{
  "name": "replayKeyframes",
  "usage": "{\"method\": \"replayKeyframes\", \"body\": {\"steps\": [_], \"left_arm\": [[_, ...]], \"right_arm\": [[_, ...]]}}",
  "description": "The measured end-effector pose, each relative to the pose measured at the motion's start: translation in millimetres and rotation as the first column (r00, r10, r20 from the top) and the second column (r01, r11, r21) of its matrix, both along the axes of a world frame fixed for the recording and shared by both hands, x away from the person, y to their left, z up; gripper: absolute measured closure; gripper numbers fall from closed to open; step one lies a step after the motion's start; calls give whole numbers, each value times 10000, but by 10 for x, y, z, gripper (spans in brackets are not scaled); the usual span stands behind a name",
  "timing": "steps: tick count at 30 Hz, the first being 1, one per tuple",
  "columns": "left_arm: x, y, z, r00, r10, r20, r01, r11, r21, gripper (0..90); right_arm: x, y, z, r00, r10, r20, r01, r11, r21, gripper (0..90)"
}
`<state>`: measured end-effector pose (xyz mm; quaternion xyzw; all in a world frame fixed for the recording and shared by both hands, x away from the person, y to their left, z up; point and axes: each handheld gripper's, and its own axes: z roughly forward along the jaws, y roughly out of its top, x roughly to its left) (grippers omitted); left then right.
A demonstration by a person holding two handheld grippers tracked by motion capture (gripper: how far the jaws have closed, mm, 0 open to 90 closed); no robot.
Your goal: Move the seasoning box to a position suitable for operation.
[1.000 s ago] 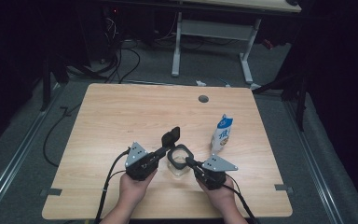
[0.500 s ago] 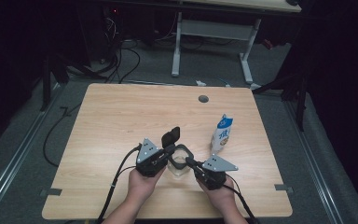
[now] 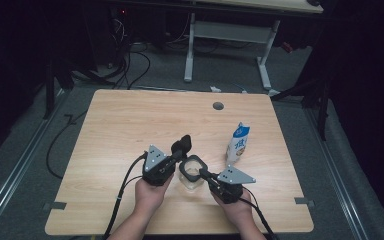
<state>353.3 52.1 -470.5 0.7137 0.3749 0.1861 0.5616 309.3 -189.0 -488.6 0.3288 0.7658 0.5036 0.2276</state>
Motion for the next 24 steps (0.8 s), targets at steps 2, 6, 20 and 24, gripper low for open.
{"method": "replayKeyframes", "body": {"steps": [2,6,20,24], "left_arm": [[-5,25,-8,9999,169,15,-169,9998,66,900],[-8,40,-19,10000,54,-42,-54,10000,-17,900],[-277,307,-98,9944,-1053,-58,1054,9927,588,817],[-350,542,-181,9969,-771,-165,779,9953,578,805]], "right_arm": [[0,-1,0,10000,2,14,-2,10000,-14,900],[2,-9,-1,10000,-17,11,17,10000,-12,900],[-28,-285,127,9901,-1373,294,1362,9900,381,804],[-6,-448,138,9711,-2366,297,2355,9712,366,744]]}}
